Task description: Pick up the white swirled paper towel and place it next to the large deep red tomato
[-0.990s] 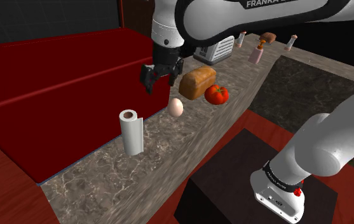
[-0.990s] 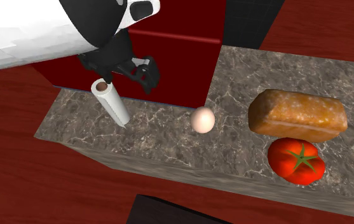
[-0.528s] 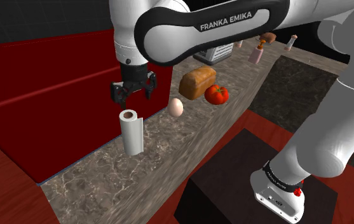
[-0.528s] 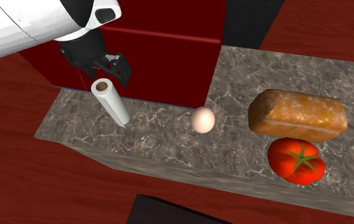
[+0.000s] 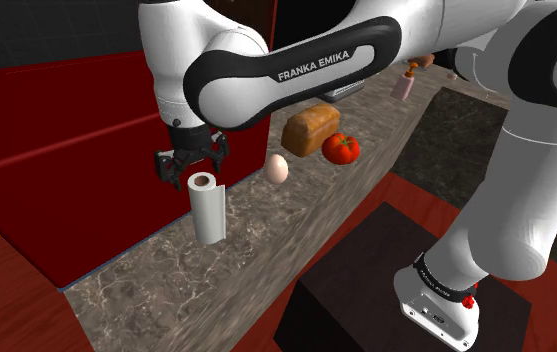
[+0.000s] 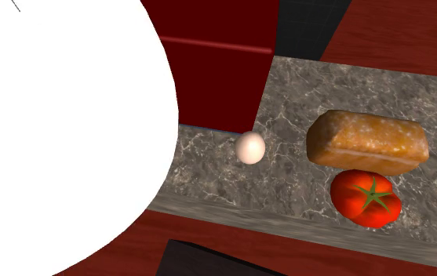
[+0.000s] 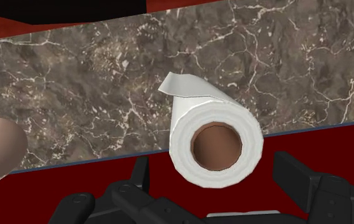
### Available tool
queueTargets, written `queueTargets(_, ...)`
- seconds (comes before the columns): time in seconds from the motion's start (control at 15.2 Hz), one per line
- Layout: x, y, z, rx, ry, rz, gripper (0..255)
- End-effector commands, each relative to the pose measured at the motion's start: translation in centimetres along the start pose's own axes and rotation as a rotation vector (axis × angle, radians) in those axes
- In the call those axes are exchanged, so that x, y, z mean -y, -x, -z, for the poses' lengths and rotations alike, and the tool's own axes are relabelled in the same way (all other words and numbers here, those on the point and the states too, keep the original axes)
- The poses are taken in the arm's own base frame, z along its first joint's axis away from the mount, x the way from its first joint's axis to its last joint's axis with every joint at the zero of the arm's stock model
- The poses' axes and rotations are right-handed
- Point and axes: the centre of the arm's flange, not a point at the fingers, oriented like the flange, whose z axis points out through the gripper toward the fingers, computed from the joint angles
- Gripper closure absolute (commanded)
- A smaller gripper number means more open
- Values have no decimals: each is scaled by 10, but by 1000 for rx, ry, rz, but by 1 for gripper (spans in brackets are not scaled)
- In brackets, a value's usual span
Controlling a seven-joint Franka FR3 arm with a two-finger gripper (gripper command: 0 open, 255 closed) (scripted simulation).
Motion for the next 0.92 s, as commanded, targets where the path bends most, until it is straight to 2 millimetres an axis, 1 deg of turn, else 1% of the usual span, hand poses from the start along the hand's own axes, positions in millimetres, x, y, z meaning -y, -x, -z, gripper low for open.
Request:
queueTargets(0.0, 1, 2, -11, 0, 0, 0, 0)
queueTargets(0.13, 1, 2, -19, 0, 0, 0, 0)
queueTargets(0.59, 1, 2, -19, 0, 0, 0, 0)
queueTargets(0.66, 1, 1, -19, 0, 0, 0, 255)
queueTargets(0.86, 1, 0, -19, 0, 0, 0, 255)
